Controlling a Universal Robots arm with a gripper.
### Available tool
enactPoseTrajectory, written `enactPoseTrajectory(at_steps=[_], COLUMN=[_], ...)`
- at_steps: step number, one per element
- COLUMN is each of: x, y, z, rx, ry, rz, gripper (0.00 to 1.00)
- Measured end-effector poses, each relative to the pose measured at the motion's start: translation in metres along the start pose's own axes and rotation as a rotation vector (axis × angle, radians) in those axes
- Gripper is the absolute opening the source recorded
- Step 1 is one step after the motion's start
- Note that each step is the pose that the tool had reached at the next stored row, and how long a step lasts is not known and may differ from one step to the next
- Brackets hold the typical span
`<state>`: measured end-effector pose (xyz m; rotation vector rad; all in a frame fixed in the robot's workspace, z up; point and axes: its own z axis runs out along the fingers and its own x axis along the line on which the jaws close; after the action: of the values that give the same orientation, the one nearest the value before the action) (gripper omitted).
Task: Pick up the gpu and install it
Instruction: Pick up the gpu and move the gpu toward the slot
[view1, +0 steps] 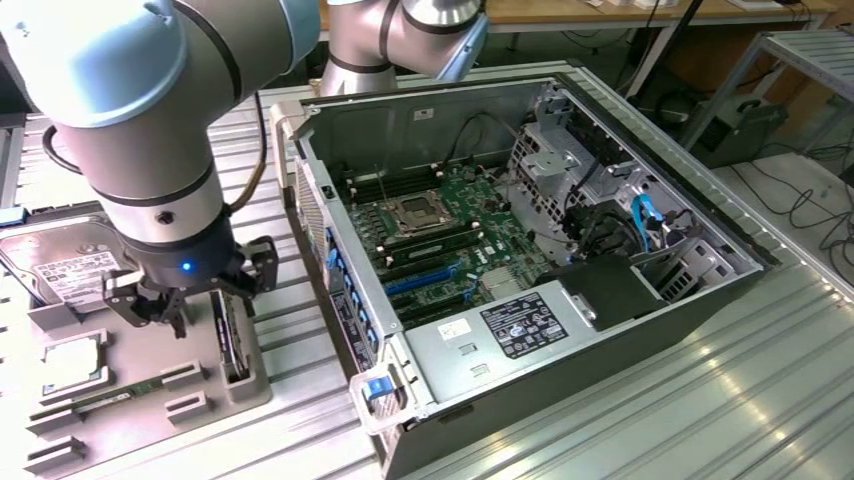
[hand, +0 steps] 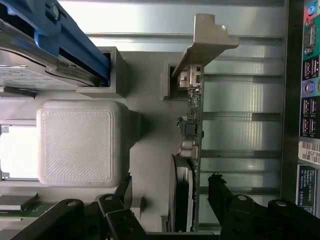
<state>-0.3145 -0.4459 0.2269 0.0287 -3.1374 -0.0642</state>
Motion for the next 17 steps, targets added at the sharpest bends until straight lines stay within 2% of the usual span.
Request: enactPoseTrajectory(at_steps=[6, 7, 8, 9, 17], x=[-0.0004, -0.0005, -0.0006, -0.0008, -0.0026], y=[-0.0002, -0.0002, -0.0002, -0.0003, -0.0005], z=[0.0039, 0.0045, 0.0049, 0.0054, 0.0084], rx=[0.0001, 0.0000, -0.0001, 0.0000, 0.0002], ry=[0.0001, -0.0001, -0.0001, 0.0000, -0.0015], rz=[0.000, 0.000, 0.000, 0.000, 0.000], gripper=[0.71, 0.64, 0.64, 0.57, 0.57])
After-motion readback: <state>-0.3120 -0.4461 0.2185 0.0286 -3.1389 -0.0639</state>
